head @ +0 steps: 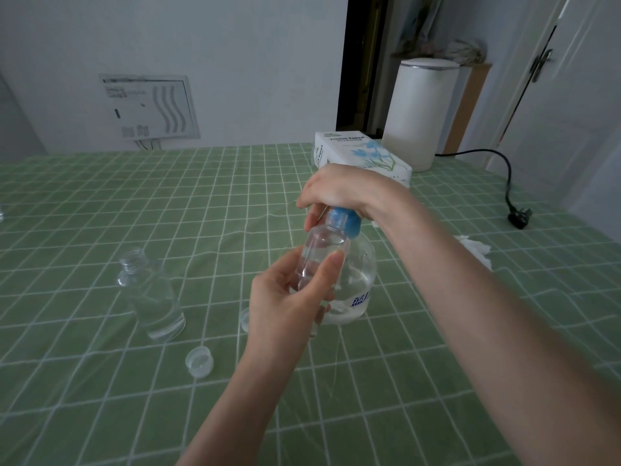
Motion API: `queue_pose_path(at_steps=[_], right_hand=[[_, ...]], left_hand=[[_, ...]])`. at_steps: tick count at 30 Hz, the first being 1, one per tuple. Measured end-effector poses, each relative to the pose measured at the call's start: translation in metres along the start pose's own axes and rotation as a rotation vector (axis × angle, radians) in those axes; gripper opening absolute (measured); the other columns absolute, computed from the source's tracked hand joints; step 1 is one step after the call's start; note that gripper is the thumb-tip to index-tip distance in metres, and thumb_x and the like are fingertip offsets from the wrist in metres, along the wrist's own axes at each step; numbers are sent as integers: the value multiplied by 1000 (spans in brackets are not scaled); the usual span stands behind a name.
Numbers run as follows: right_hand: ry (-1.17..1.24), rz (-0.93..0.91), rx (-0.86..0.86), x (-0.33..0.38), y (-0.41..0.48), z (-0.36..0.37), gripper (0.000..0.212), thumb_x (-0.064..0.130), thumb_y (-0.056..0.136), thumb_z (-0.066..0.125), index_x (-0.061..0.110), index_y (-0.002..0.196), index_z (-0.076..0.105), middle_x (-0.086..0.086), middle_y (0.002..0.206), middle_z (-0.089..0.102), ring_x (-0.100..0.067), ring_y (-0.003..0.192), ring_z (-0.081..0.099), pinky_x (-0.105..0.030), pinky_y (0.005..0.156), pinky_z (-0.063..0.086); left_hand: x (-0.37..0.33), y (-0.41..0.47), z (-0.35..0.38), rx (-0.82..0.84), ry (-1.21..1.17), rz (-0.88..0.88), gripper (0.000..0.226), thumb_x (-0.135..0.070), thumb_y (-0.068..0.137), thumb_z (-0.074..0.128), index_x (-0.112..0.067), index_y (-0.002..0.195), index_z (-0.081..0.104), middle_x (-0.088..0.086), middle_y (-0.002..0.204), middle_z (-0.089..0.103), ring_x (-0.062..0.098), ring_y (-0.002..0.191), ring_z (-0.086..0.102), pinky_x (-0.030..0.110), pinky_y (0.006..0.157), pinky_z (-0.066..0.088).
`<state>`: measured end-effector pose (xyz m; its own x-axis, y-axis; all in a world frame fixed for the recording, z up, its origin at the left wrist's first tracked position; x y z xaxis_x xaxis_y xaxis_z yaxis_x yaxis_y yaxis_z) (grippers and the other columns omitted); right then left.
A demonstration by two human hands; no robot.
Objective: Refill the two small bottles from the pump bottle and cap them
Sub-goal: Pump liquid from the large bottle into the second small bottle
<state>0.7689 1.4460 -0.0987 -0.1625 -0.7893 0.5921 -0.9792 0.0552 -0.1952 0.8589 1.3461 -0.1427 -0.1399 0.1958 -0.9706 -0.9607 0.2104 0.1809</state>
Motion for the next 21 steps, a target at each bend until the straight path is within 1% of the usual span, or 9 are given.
queue_pose_path(at_steps=[2, 4, 8, 10, 12, 14, 16, 18, 21], right_hand=[[-19, -4, -9, 3, -2, -5, 33, 24, 94, 56, 7, 123, 60, -14, 116, 69, -31, 101, 65, -35, 81, 50], [-51, -13, -42, 8, -4, -12, 34, 27, 95, 55, 8, 123, 61, -10, 115, 71, -27, 105, 66, -28, 68, 43], [-49, -8, -61, 9, -5, -14, 33, 25, 95, 56, 9, 123, 61, -8, 114, 72, -25, 109, 67, -25, 60, 39], [-46, -3, -55, 9, -4, -12, 32, 23, 95, 56, 9, 123, 61, -9, 114, 72, -25, 110, 66, -25, 62, 39], [-46, -4, -51, 7, -3, -10, 31, 21, 94, 56, 8, 122, 63, -10, 115, 72, -26, 111, 66, -28, 66, 43], [-25, -4, -44, 5, -1, -7, 31, 18, 94, 57, 5, 121, 63, -14, 117, 70, -30, 111, 66, -36, 82, 52], [-1, -3, -38, 3, -1, -3, 31, 16, 94, 58, 2, 121, 63, -17, 118, 69, -33, 112, 66, -40, 94, 52], [2, -6, -39, 3, -1, -3, 30, 15, 94, 58, 0, 120, 63, -18, 118, 69, -33, 111, 66, -42, 96, 51], [-3, -25, -49, 6, -3, -6, 30, 14, 94, 58, -1, 120, 63, -19, 118, 70, -32, 109, 67, -42, 94, 52]], left_hand=[[-1, 0, 1, 12, -4, 6, 30, -56, 56, 65, -33, 73, 72, -7, 51, 60, 6, 43, 50, 13, 37, 36], [-2, 1, 3, 19, -9, 12, 30, -55, 57, 64, -33, 75, 72, -7, 53, 61, 4, 43, 52, 12, 38, 37], [-2, 1, 2, 14, -14, 13, 30, -55, 57, 64, -33, 75, 72, -7, 54, 61, 4, 45, 52, 12, 38, 37], [-2, 1, 2, 13, -11, 15, 31, -56, 57, 64, -33, 77, 72, -7, 54, 61, 4, 45, 52, 12, 39, 37], [-1, 1, 2, 15, -9, 19, 31, -56, 58, 65, -32, 77, 72, -7, 53, 61, 5, 45, 51, 12, 39, 37], [-1, 1, 1, 9, -6, 20, 30, -56, 57, 65, -32, 74, 72, -6, 51, 60, 5, 42, 49, 14, 37, 36], [0, 1, 1, 6, -6, 20, 28, -56, 57, 66, -32, 71, 71, -5, 50, 59, 5, 41, 48, 15, 36, 35], [0, 1, 0, 6, -7, 20, 27, -56, 57, 66, -33, 71, 72, -6, 49, 58, 4, 41, 48, 14, 36, 35], [-2, 0, 2, 18, -9, 22, 27, -56, 57, 65, -35, 74, 72, -7, 50, 59, 4, 42, 49, 13, 36, 36]])
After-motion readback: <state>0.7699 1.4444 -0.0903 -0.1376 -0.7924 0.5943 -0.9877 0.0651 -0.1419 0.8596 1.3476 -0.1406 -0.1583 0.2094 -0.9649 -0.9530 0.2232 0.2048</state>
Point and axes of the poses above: each hand's wrist, its own y-axis towards the middle knuckle, its own z-axis out of the palm, x = y × z, the point moved 10 cm from there along y, towards the middle knuckle
